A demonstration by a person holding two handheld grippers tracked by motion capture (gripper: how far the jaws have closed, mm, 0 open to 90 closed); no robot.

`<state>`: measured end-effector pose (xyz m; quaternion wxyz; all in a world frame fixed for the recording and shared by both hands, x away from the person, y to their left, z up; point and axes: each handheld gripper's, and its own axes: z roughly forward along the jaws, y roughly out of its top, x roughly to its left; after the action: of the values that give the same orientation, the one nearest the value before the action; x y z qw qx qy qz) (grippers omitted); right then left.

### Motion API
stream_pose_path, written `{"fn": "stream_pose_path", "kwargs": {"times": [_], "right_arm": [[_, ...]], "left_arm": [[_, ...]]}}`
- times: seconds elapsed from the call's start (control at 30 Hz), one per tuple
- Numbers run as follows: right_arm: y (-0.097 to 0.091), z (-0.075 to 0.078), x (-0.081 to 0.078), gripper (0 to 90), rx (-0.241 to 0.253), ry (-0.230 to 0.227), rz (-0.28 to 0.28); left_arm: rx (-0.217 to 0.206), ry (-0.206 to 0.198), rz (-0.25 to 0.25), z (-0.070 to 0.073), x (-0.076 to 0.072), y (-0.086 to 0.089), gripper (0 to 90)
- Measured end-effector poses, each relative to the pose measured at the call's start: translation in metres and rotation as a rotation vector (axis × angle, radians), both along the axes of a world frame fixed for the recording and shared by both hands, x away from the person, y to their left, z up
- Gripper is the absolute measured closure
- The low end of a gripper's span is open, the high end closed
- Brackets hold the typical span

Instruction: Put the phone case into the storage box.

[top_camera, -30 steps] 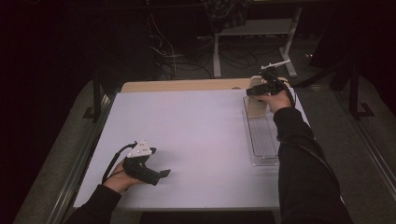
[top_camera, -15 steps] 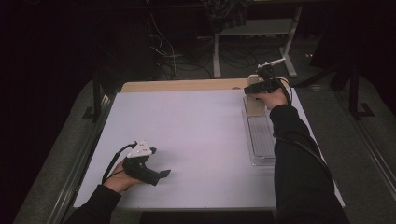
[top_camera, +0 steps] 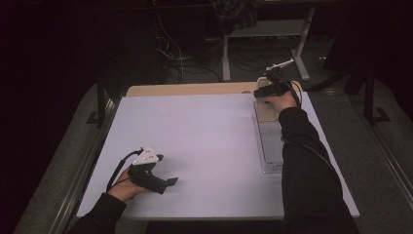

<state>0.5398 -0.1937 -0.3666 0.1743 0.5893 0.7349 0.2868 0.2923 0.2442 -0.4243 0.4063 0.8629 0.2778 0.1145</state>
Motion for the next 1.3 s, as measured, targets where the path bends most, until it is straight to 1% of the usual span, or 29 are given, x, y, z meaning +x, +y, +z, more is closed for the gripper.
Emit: {"fn": "stream_pose_path", "kwargs": {"times": [0.03, 0.07, 0.2, 0.3, 0.33, 0.4, 0.47, 0.5, 0.53, 0.57, 0.97, 1.07, 1.3], "right_arm": [[0.0, -0.001, 0.0, 8.8, -0.004, 0.001, 0.0], [0.0, -0.001, 0.001, 8.8, -0.008, 0.006, -0.001], [0.0, -0.004, 0.002, 8.8, -0.007, 0.013, -0.011], [-0.001, -0.006, 0.002, 8.8, 0.004, 0.016, -0.016], [-0.001, -0.007, 0.002, 8.8, 0.009, 0.02, -0.018], [-0.002, -0.008, 0.002, 8.7, 0.021, 0.025, -0.018], [-0.003, -0.009, 0.003, 8.7, 0.025, 0.023, -0.018], [-0.003, -0.009, 0.002, 8.7, 0.026, 0.023, -0.019], [-0.003, -0.009, 0.002, 8.7, 0.026, 0.024, -0.02], [-0.003, -0.009, 0.002, 8.6, 0.029, 0.024, -0.021], [-0.005, -0.012, 0.002, 8.4, 0.037, 0.025, -0.019], [-0.005, -0.013, 0.002, 8.2, 0.049, 0.034, -0.022], [-0.005, -0.014, 0.002, 7.7, 0.045, 0.029, -0.024]], "left_arm": [[0.005, -0.001, -0.003, 0.0, 0.0, 0.0, 0.0], [0.0, 0.0, -0.001, 0.0, 0.0, 0.0, 0.0], [0.001, 0.0, -0.006, 0.0, 0.0, 0.0, 0.0], [0.002, 0.001, -0.009, 0.0, 0.0, 0.0, 0.0], [-0.014, 0.006, -0.001, -0.001, -0.001, -0.001, 0.0], [-0.008, 0.003, -0.007, -0.001, 0.0, -0.001, 0.0], [-0.005, 0.004, -0.009, -0.001, -0.001, -0.001, 0.0], [0.004, 0.004, -0.013, -0.001, 0.0, -0.001, 0.0], [0.004, 0.005, -0.012, -0.001, -0.001, -0.001, 0.0], [-0.007, 0.011, -0.004, -0.002, -0.001, -0.002, 0.0], [-0.003, 0.009, -0.011, -0.002, -0.001, -0.003, 0.0], [-0.003, 0.01, -0.012, -0.002, -0.001, -0.003, 0.0], [-0.001, 0.013, -0.013, -0.002, -0.001, -0.003, 0.0]]}}
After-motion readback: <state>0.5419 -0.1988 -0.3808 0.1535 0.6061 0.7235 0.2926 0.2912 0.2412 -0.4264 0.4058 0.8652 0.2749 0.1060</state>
